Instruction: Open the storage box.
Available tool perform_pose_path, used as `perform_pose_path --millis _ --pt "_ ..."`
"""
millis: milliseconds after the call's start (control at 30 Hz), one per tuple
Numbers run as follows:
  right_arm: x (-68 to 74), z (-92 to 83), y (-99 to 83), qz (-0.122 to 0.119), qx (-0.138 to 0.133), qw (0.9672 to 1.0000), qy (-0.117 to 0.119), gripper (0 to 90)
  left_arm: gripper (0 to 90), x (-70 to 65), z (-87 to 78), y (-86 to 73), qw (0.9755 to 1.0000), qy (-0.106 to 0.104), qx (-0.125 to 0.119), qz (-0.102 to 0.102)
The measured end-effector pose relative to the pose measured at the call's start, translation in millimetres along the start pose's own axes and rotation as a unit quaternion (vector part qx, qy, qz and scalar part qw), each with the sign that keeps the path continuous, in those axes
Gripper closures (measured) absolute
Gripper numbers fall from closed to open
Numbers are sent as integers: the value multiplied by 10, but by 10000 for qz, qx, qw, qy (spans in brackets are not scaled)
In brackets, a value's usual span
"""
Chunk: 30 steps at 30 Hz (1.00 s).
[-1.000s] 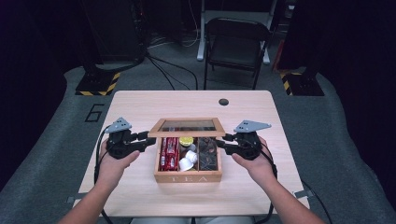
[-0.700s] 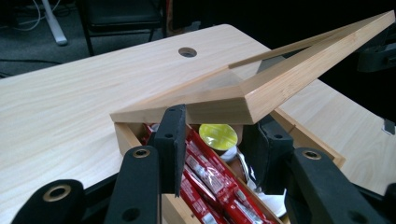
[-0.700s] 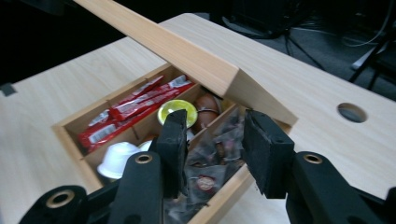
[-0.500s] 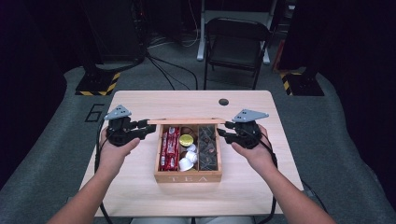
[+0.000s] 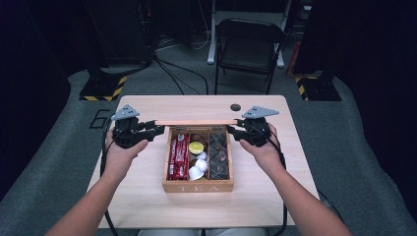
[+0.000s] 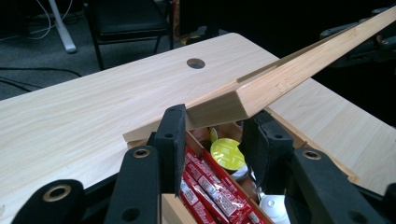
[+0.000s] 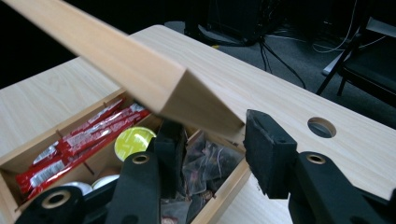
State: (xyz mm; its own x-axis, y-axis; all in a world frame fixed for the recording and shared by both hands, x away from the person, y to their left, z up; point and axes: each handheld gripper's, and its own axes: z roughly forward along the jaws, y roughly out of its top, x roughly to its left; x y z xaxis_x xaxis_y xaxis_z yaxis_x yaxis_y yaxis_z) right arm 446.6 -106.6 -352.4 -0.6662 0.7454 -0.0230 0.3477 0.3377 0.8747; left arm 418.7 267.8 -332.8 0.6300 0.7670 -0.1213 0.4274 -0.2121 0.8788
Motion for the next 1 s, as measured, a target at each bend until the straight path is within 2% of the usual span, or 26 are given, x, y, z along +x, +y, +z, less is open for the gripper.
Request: perform_pose_path --millis 67,167,200,267,400,533,733,900,1000 --pt "-4 23 20 51 -30 10000 -12 581 601 3 6 1 10000 11 -41 -21" --pt "-7 33 39 -89 -2 9999 -56 587 601 7 11 3 10000 15 -61 -14" --pt "3 31 42 -64 26 9999 -98 589 599 4 18 1 10000 29 -75 -30" --pt "5 34 48 -120 26 9999 -117 591 585 12 44 -10 10000 52 2 -3" --pt "-8 40 60 -114 1 9999 -118 593 539 38 150 -61 9999 138 70 -14" --pt "-26 55 90 -86 -37 9998 -154 597 530 61 236 -64 9997 238 49 -27" --pt "-49 72 132 -142 -58 9997 -173 603 547 126 351 -40 9992 393 -36 -108" --pt "-63 81 150 -147 -59 9997 -194 604 577 109 392 -7 9982 592 -86 39" --pt "-74 90 165 -74 -66 9998 -195 603 596 119 400 7 9981 613 -98 57"
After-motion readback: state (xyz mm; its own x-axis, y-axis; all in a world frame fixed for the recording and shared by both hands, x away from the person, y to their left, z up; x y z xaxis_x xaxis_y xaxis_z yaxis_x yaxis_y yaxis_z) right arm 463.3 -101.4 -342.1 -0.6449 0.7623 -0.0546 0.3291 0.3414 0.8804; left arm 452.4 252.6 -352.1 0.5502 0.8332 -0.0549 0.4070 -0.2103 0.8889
